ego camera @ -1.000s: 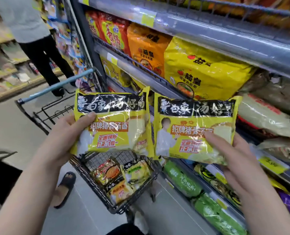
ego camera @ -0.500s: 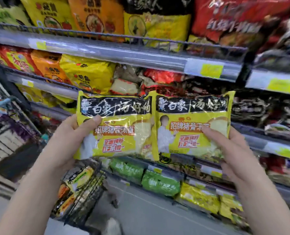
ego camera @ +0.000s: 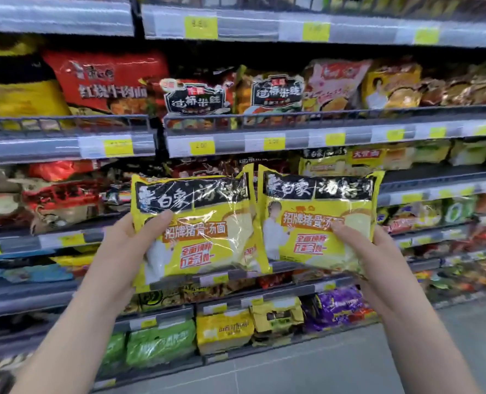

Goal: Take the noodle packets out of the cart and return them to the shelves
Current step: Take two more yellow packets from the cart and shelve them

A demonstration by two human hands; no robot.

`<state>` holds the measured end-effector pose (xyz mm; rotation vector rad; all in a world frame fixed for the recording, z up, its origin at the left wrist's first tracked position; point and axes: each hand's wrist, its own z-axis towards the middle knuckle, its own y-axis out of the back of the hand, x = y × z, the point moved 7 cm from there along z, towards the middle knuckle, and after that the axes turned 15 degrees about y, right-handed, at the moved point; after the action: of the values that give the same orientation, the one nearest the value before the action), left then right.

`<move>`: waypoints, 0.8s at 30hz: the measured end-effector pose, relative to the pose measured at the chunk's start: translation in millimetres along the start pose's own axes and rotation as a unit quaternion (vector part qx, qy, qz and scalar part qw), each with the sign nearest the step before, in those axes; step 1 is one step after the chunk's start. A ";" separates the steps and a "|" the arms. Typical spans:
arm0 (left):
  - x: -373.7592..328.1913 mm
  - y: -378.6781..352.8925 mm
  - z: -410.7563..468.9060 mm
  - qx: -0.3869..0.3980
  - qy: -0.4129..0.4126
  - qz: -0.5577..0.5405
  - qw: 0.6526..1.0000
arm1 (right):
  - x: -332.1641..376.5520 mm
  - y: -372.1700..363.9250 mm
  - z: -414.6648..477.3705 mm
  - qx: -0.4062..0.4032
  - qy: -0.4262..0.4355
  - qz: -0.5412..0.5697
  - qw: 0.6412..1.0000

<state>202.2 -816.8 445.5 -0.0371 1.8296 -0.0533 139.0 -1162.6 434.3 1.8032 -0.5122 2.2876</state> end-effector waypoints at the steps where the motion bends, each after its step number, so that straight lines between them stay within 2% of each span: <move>1: -4.2 -16.7 2.5 0.018 -0.004 0.004 1.000 | 3.9 13.2 -1.1 -0.011 0.004 -0.003 1.000; 6: -19.6 -86.8 25.7 0.059 -0.036 0.034 0.997 | 16.6 79.8 2.7 -0.077 0.033 -0.018 0.996; 14: -17.1 -195.5 78.7 0.170 -0.047 0.067 0.982 | 19.4 163.5 48.3 -0.139 0.068 -0.035 0.987; 24: -29.6 -270.5 146.0 0.166 -0.050 0.037 0.984 | 2.0 213.5 158.5 -0.129 0.061 -0.053 0.988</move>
<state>350.3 -1087.8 451.8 0.2593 1.6995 -0.2973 206.9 -1419.7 435.6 1.5224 -0.6415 2.1325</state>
